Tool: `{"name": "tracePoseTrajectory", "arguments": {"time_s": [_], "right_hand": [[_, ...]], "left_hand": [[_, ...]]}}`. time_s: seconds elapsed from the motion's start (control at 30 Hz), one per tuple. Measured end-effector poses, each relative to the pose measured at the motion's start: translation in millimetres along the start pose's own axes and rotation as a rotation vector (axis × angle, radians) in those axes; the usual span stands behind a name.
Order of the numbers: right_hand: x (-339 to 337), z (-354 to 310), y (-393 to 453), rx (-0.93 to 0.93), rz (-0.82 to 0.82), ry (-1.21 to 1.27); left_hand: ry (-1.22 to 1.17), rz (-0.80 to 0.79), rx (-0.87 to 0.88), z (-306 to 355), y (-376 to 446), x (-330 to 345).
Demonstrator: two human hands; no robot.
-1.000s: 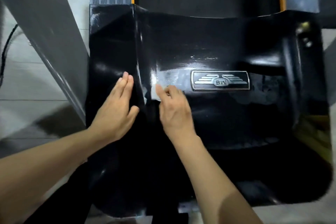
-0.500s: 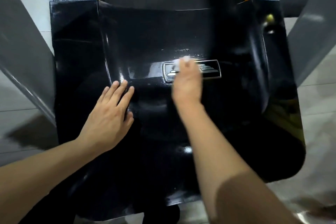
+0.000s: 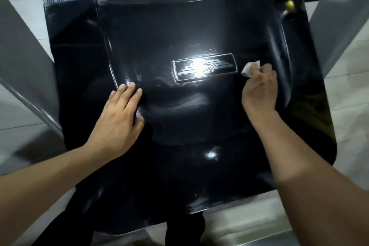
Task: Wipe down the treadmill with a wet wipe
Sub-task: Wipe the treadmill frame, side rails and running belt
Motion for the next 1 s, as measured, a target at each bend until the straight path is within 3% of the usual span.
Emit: {"name": "tracePoseTrajectory", "arguments": {"time_s": [0.07,0.2,0.3,0.4,0.57,0.67,0.7,0.8,0.87,0.93,1.0], "right_hand": [[2.1,-39.8,-32.4,0.005,0.017,0.040],[3.7,-179.5,-132.6,-0.352,-0.120,0.140],[-22.1,-230.2,-175.3,-0.393,-0.134,0.332],[-24.6,-197.8,-164.7,-0.478,-0.081,0.272],[-14.4,-28.8,-116.8,0.019,-0.078,0.034],[-22.2,-36.4,-119.0,0.194,-0.012,0.092],[-26.2,-64.4,-127.0,0.146,0.031,0.169],[-31.0,-164.6,-168.2,-0.273,0.048,0.247],[-28.5,-183.3,-182.1,-0.424,-0.004,0.257],[-25.6,-148.9,-165.2,-0.401,0.020,0.208],[-23.7,-83.3,-135.9,-0.254,0.041,0.059]], "left_hand": [[-0.058,-0.026,-0.003,-1.9,0.8,-3.1],[-0.216,-0.076,-0.061,-1.2,3.5,-17.1],[-0.315,-0.101,-0.119,-3.9,5.0,-25.8],[-0.274,-0.123,-0.123,-5.0,3.6,-31.7],[-0.097,-0.158,-0.025,7.6,3.9,-29.1],[-0.031,-0.160,-0.060,9.7,6.4,-25.9],[-0.012,-0.159,-0.084,12.4,7.8,-24.8],[0.042,-0.134,-0.123,21.8,13.9,-21.9],[0.079,-0.129,-0.076,31.5,19.3,-18.0],[0.099,-0.152,-0.030,44.8,25.9,-11.5],[0.101,-0.197,0.025,62.5,31.4,-2.5]]}}
Point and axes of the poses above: each hand's wrist, its own y-axis towards the middle knuckle, its own x-axis out of the palm, z = x × y, the point moved 5 cm from there along y, towards the middle knuckle, and after that the axes turned 5 degrees about -y, right-handed, at the moved point
